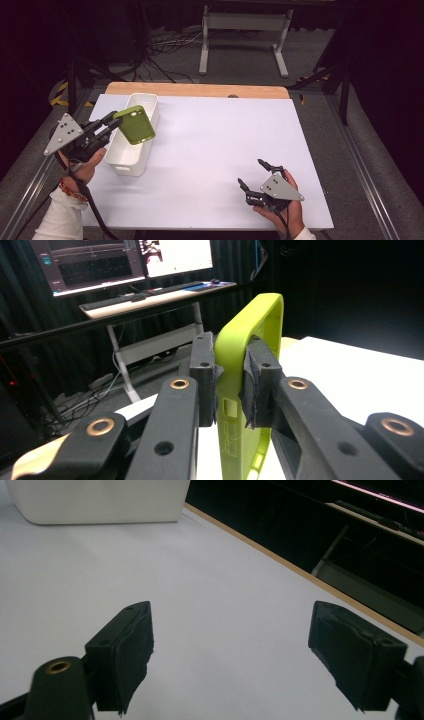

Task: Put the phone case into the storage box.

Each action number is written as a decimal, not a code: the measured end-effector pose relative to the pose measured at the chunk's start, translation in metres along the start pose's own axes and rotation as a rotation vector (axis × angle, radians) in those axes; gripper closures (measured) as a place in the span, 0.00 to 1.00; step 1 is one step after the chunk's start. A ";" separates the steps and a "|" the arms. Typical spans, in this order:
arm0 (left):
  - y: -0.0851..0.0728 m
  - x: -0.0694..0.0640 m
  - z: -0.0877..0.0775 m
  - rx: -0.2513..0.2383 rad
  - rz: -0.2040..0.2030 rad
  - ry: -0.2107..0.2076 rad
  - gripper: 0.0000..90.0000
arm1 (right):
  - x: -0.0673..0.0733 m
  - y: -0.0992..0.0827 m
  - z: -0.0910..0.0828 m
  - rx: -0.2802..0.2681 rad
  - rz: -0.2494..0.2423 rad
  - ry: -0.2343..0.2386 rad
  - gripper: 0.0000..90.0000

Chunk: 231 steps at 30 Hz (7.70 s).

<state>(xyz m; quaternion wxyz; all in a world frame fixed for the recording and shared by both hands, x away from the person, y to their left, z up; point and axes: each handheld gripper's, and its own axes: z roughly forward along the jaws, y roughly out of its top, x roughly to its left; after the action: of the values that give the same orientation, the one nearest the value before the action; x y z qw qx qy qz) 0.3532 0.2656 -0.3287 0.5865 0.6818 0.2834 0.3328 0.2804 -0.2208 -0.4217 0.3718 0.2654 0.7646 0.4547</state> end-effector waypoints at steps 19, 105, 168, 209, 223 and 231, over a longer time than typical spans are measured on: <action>-0.016 0.037 0.005 0.043 -0.027 0.035 0.87 | -0.005 0.000 0.001 0.016 -0.008 0.006 0.22; -0.065 0.120 0.159 0.288 0.030 0.115 0.77 | 0.000 -0.014 0.027 0.140 0.000 0.029 0.22; -0.039 0.101 0.142 0.245 0.007 0.118 0.45 | -0.003 -0.009 0.021 0.112 -0.026 0.035 0.22; -0.039 0.048 0.088 0.139 -0.017 0.021 0.16 | -0.005 -0.006 0.016 0.087 -0.011 0.028 0.22; -0.037 0.030 0.074 0.095 -0.012 -0.016 0.10 | -0.006 -0.006 0.012 0.082 -0.017 0.019 0.22; -0.034 0.022 0.069 0.100 0.014 -0.030 0.09 | -0.005 -0.005 0.010 0.078 -0.018 0.025 0.22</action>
<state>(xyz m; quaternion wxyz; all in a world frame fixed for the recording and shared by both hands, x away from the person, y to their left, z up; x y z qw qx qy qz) 0.4208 0.2459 -0.3659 0.5536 0.7171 0.2862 0.3121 0.2913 -0.2213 -0.4280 0.3556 0.2671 0.7887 0.4244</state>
